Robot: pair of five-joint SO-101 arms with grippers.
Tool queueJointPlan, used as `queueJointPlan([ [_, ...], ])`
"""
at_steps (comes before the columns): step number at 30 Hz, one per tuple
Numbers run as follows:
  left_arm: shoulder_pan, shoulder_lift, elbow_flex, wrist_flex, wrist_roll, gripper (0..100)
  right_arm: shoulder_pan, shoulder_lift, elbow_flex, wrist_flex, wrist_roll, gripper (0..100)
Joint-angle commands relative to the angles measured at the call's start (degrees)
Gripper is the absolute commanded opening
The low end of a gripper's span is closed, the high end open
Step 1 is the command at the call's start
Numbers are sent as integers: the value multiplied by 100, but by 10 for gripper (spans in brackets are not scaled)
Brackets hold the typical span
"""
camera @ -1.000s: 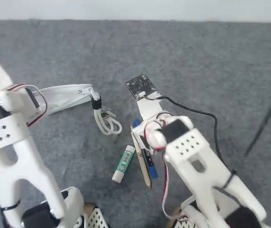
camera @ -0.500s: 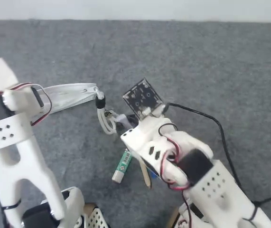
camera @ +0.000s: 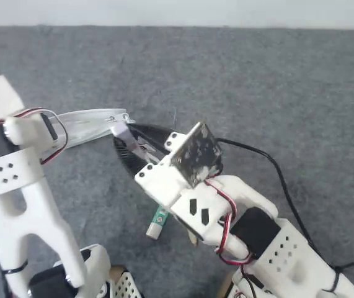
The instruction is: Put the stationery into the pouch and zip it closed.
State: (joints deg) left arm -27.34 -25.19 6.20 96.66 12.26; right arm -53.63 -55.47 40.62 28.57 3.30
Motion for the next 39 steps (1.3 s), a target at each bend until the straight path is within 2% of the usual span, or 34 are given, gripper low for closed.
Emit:
queueJointPlan([
  [1, 35, -35, -75, -132, 79, 12, -154, -180, -105, -620, 167, 6],
  [8, 44, -35, -75, -132, 79, 12, -295, -13, -88, -1534, 149, 6],
  [19, 44, -35, -75, -141, 79, 12, -286, 1534, -88, -3767, 132, 6],
  [25, 44, -35, -66, -132, 70, 12, -277, 2105, -9, -4251, 123, 6],
  [32, 44, -35, -66, -123, 70, 12, -259, 2765, 457, -5279, 158, 6],
  [39, 44, -35, -66, -123, 70, 12, -251, 3213, 519, -5393, 158, 6],
])
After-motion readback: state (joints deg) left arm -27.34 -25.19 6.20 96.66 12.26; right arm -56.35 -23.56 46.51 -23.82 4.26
